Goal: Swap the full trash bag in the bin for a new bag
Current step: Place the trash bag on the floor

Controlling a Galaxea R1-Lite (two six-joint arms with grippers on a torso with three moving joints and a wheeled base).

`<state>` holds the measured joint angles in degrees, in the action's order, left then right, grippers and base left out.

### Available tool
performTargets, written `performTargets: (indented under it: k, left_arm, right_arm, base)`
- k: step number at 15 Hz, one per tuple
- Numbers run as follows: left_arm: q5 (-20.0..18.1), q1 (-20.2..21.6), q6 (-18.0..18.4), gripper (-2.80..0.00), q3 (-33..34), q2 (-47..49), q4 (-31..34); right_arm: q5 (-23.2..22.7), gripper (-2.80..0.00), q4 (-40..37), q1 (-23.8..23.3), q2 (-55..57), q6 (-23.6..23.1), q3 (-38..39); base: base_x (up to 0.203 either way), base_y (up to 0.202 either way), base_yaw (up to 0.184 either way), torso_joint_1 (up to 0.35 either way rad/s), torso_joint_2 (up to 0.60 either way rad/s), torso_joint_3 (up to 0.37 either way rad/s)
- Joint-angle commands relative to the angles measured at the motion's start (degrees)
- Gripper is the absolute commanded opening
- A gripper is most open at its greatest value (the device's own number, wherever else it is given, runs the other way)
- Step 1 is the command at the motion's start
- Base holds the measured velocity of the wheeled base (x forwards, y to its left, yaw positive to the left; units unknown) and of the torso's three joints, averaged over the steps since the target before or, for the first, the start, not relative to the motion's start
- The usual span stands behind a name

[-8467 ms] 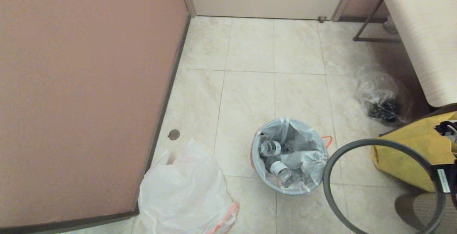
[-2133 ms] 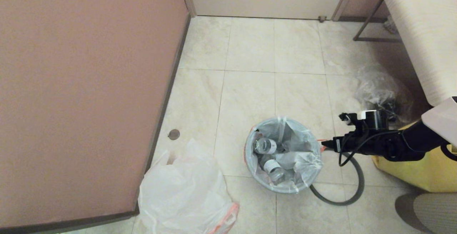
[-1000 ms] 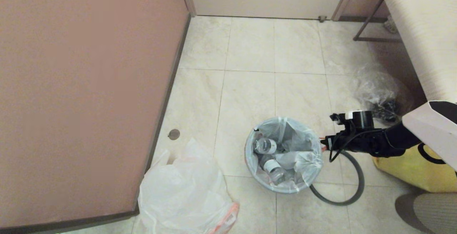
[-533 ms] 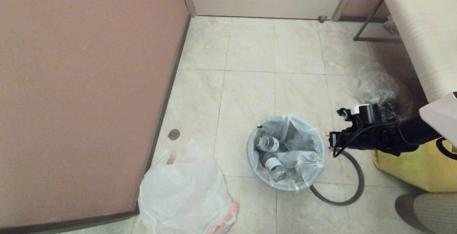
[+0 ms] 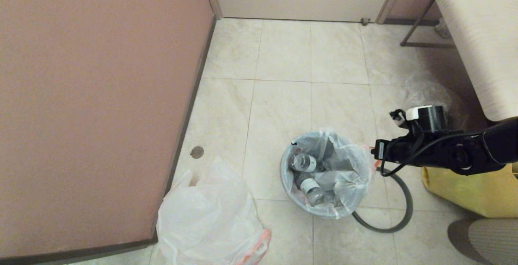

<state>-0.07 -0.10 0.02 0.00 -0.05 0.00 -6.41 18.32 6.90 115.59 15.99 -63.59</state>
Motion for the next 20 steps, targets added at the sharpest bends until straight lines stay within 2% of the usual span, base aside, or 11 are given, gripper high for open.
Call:
performTargets:
  k: [1, 4, 8, 12, 15, 18, 20]
  left_arm:
    - [0.07, 0.01, -0.02, -2.80, 0.00, 0.05, 0.00]
    - [-0.01, 0.01, -0.02, -2.80, 0.00, 0.05, 0.00]
    - [-0.01, 0.01, -0.02, -2.80, 0.00, 0.05, 0.00]
    - [-0.01, 0.01, -0.02, -2.80, 0.00, 0.05, 0.00]
    - [-0.01, 0.01, -0.02, -2.80, 0.00, 0.05, 0.00]
    - [-0.01, 0.01, -0.02, -2.80, 0.00, 0.05, 0.00]
    - [-0.01, 0.01, -0.02, -2.80, 0.00, 0.05, 0.00]
  right_arm:
    - [-0.03, -2.80, 0.18, 1.24, -4.67, 1.59, 1.68]
    - [-0.64, -2.80, 0.14, 1.71, -7.05, 4.57, 2.52]
    - [-4.68, -2.80, -0.04, 1.45, -8.61, 6.68, 3.74]
    - [-7.81, -2.80, 1.74, 0.48, -3.10, 6.18, 3.01]
    - [-8.85, -2.80, 7.95, -0.57, 2.32, 2.63, 2.61]
    - [-9.48, -2.80, 7.92, 1.58, 5.15, 2.38, -0.19]
    - [-12.30, -2.80, 6.44, 3.61, 5.94, 2.37, -2.76]
  base:
    - [0.000, 0.000, 0.000, 0.000, 0.00, 0.000]
    - [0.000, 0.000, 0.000, 0.000, 0.00, 0.000]
    - [0.000, 0.000, 0.000, 0.000, 0.00, 0.000]
    - [0.000, 0.000, 0.000, 0.000, 0.00, 0.000]
    - [0.000, 0.000, 0.000, 0.000, 0.00, 0.000]
    - [0.000, 0.000, 0.000, 0.000, 0.00, 0.000]
    - [0.000, 0.000, 0.000, 0.000, 0.00, 0.000]
